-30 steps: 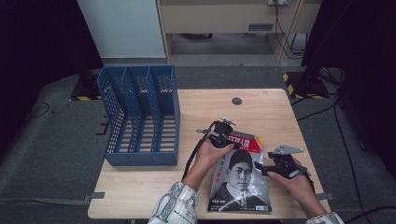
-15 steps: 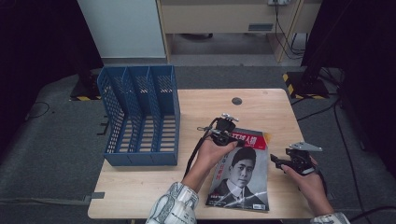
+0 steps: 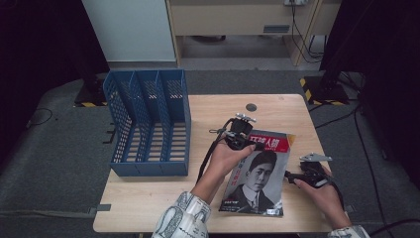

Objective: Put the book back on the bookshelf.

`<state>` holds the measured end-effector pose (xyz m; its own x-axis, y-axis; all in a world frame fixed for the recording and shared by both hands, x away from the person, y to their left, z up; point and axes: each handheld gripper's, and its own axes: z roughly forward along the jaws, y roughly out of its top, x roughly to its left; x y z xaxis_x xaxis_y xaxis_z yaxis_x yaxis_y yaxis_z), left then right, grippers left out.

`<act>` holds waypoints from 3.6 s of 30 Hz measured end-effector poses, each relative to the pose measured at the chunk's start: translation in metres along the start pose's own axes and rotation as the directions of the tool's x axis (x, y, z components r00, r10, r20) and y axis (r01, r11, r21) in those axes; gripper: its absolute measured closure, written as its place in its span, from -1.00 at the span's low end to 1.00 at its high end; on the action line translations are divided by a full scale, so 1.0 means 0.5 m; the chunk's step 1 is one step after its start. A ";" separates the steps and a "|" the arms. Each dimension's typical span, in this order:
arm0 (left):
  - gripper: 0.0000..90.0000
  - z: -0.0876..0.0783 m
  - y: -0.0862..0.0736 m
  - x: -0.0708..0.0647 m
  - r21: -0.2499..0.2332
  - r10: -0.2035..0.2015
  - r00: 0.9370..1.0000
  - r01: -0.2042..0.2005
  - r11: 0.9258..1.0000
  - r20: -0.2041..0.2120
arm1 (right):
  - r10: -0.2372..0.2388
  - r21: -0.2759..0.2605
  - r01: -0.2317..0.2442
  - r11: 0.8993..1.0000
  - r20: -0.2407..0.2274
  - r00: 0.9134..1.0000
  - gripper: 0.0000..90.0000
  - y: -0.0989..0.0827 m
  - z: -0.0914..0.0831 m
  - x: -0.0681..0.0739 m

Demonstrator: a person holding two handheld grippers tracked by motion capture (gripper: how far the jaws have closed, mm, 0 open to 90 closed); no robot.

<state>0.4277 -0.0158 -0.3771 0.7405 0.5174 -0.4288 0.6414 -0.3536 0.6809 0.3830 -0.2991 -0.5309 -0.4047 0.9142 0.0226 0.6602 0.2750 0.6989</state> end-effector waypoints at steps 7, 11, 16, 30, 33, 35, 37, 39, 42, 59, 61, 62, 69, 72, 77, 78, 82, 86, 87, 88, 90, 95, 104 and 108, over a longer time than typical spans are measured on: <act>0.92 -0.036 0.015 -0.005 -0.042 -0.021 1.000 0.021 0.999 0.021 | -0.032 -0.009 0.032 0.999 -0.008 0.999 -0.67 -0.003 0.009 0.015; 0.92 -0.059 0.025 -0.008 -0.072 -0.035 0.999 0.038 0.997 0.038 | -0.027 -0.017 0.027 0.999 -0.005 1.000 -0.67 -0.004 0.010 0.016; 0.92 -0.086 0.037 -0.015 -0.096 -0.029 0.999 0.032 0.995 0.033 | -0.027 -0.019 0.026 0.999 -0.006 1.000 -0.67 -0.004 0.010 0.017; 0.92 -0.142 0.049 -0.010 -0.156 -0.051 0.998 0.055 0.986 0.031 | -0.029 -0.026 0.029 0.999 -0.004 1.000 -0.68 -0.006 0.010 0.017; 0.92 -0.154 0.049 -0.005 -0.167 -0.058 0.998 0.063 0.984 0.032 | -0.030 -0.027 0.029 0.999 -0.004 1.000 -0.68 -0.006 0.010 0.016; 0.92 -0.163 0.049 -0.002 -0.179 -0.066 0.997 0.072 0.981 0.037 | -0.030 -0.028 0.029 0.999 -0.004 1.000 -0.68 -0.006 0.011 0.016; 0.92 -0.170 0.050 -0.001 -0.182 -0.069 0.997 0.074 0.980 0.036 | -0.030 -0.029 0.030 0.999 -0.003 1.000 -0.68 -0.006 0.011 0.016; 0.92 -0.178 0.051 0.000 -0.190 -0.071 0.997 0.076 0.979 0.033 | -0.031 -0.030 0.030 0.999 -0.003 1.000 -0.68 -0.006 0.011 0.016; 0.92 -0.192 0.050 0.003 -0.206 -0.076 0.996 0.082 0.975 0.039 | -0.028 -0.030 0.027 0.999 -0.004 1.000 -0.68 -0.006 0.011 0.017; 0.92 -0.237 0.041 0.019 -0.244 -0.100 0.995 0.103 0.964 0.026 | -0.029 -0.041 0.029 0.999 -0.005 1.000 -0.69 -0.009 0.012 0.018; 0.92 -0.243 0.040 0.021 -0.249 -0.106 0.994 0.110 0.962 0.027 | -0.032 -0.041 0.032 0.999 -0.008 0.999 -0.69 -0.009 0.012 0.018; 0.92 -0.246 0.039 0.022 -0.251 -0.107 0.994 0.110 0.962 0.026 | -0.033 -0.040 0.033 0.999 -0.007 0.999 -0.69 -0.009 0.012 0.018; 0.92 -0.266 0.034 0.030 -0.261 -0.116 0.993 0.117 0.958 0.019 | -0.033 -0.043 0.033 0.999 -0.009 0.999 -0.69 -0.008 0.012 0.019; 0.92 -0.274 0.031 0.034 -0.265 -0.123 0.992 0.122 0.956 0.015 | -0.036 -0.044 0.036 0.998 -0.012 0.999 -0.69 -0.008 0.013 0.020; 0.92 -0.283 0.027 0.040 -0.271 -0.128 0.992 0.127 0.954 0.017 | -0.037 -0.043 0.037 0.998 -0.013 0.999 -0.69 -0.008 0.013 0.020; 0.92 -0.284 0.026 0.040 -0.271 -0.128 0.992 0.128 0.954 0.017 | -0.038 -0.044 0.037 0.998 -0.013 0.999 -0.69 -0.008 0.013 0.020; 0.92 -0.293 0.024 0.044 -0.283 -0.136 0.990 0.138 0.949 0.025 | -0.040 -0.040 0.039 0.998 -0.016 0.999 -0.69 -0.008 0.012 0.021; 0.92 -0.307 0.021 0.050 -0.298 -0.147 0.989 0.149 0.943 0.029 | -0.044 -0.043 0.043 0.998 -0.016 0.999 -0.69 -0.008 0.013 0.020; 0.92 -0.311 0.019 0.052 -0.302 -0.149 0.988 0.151 0.941 0.028 | -0.045 -0.043 0.044 0.998 -0.016 0.999 -0.69 -0.008 0.013 0.021; 0.92 -0.313 0.018 0.053 -0.304 -0.152 0.988 0.153 0.940 0.028 | -0.045 -0.043 0.044 0.998 -0.016 0.999 -0.69 -0.008 0.013 0.021; 0.92 -0.319 0.015 0.056 -0.306 -0.154 0.988 0.154 0.940 0.026 | -0.046 -0.043 0.045 0.998 -0.016 0.999 -0.69 -0.008 0.013 0.021; 0.91 -0.337 0.006 0.064 -0.322 -0.167 0.986 0.166 0.932 0.025 | -0.045 -0.043 0.045 0.998 -0.016 0.999 -0.69 -0.008 0.013 0.021; 0.92 -0.366 -0.004 0.075 -0.343 -0.184 0.983 0.179 0.922 0.017 | -0.045 -0.044 0.045 0.998 -0.014 0.999 -0.69 -0.008 0.013 0.021; 0.92 -0.373 -0.006 0.078 -0.346 -0.191 0.982 0.183 0.920 0.010 | -0.045 -0.044 0.045 0.998 -0.015 0.999 -0.70 -0.008 0.013 0.021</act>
<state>0.4173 0.1509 -0.2854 0.6064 0.5673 -0.5572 0.6560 0.0391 0.7537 0.3802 -0.2884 -0.5381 -0.4437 0.8962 0.0015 0.6133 0.3024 0.7297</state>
